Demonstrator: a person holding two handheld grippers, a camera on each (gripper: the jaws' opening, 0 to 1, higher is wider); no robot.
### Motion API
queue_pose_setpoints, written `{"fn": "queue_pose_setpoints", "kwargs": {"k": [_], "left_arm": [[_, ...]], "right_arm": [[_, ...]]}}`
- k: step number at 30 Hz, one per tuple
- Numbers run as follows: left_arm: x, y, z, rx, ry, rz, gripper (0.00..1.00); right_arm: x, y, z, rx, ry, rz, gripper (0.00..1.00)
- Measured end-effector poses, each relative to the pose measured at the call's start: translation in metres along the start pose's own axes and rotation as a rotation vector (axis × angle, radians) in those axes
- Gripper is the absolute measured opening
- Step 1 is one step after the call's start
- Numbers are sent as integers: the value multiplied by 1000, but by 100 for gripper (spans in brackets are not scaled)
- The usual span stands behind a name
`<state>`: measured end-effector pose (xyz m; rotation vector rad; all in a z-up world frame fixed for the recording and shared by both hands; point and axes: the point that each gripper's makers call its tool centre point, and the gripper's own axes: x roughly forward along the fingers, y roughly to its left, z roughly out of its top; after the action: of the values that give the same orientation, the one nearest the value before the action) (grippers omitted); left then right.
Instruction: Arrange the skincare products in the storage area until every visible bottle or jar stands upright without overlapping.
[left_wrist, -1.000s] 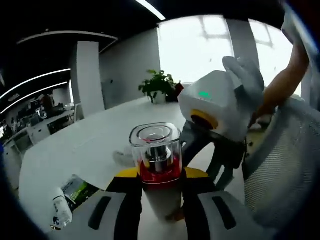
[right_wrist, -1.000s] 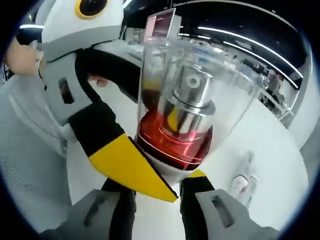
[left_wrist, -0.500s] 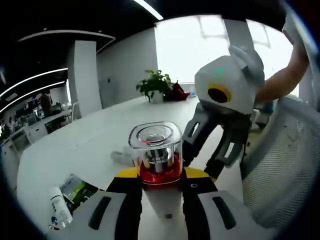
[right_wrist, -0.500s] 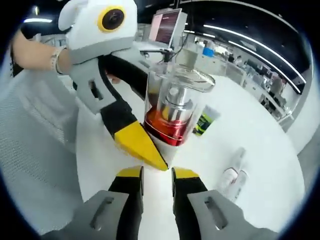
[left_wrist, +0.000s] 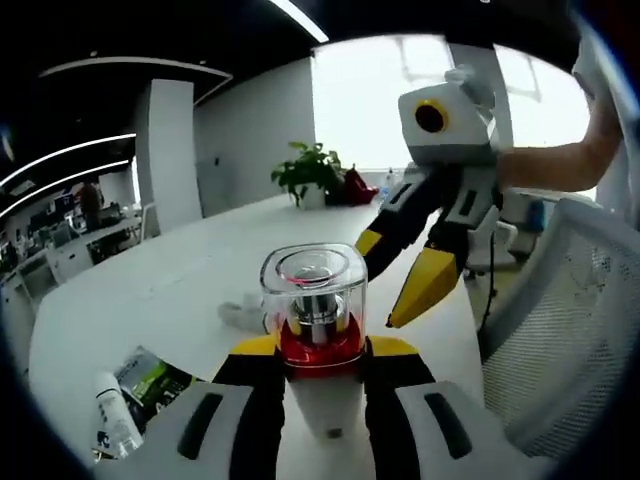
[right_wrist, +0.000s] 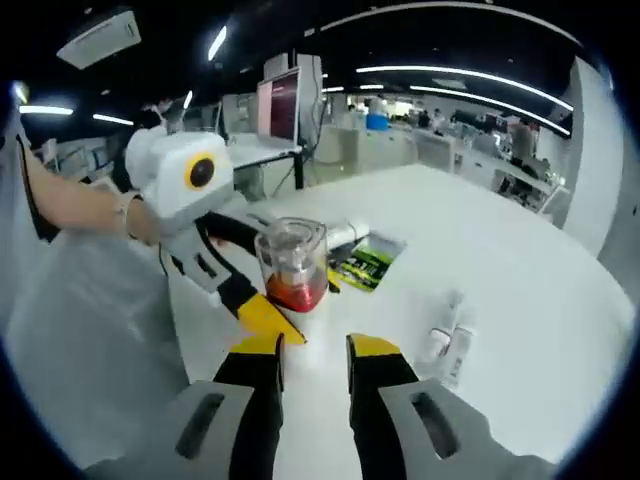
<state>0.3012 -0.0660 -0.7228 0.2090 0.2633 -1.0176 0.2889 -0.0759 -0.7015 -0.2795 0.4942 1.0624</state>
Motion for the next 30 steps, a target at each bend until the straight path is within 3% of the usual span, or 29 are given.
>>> {"fn": "queue_pose_setpoints", "kwargs": {"k": [8,14,21,23,30], "left_arm": [[-1,-2,1,-8,-9,-13,24],[-1,-5,1,-16,-27,-38,24],[-2,-8,1,-26,-37,-66,24],[-3,-7,0,-29,-41,-71,23],[-4,-9,-1,-24,-47,-96,23]], "right_arm": [[10,5,19,20,-58,55,30],[19,11,24,-63,-87,141,31],[26,15,29,-101,-112,191,32],[27,18,34,-179,-142,205,31],[32,25,34,-190,-180,239,31]]}}
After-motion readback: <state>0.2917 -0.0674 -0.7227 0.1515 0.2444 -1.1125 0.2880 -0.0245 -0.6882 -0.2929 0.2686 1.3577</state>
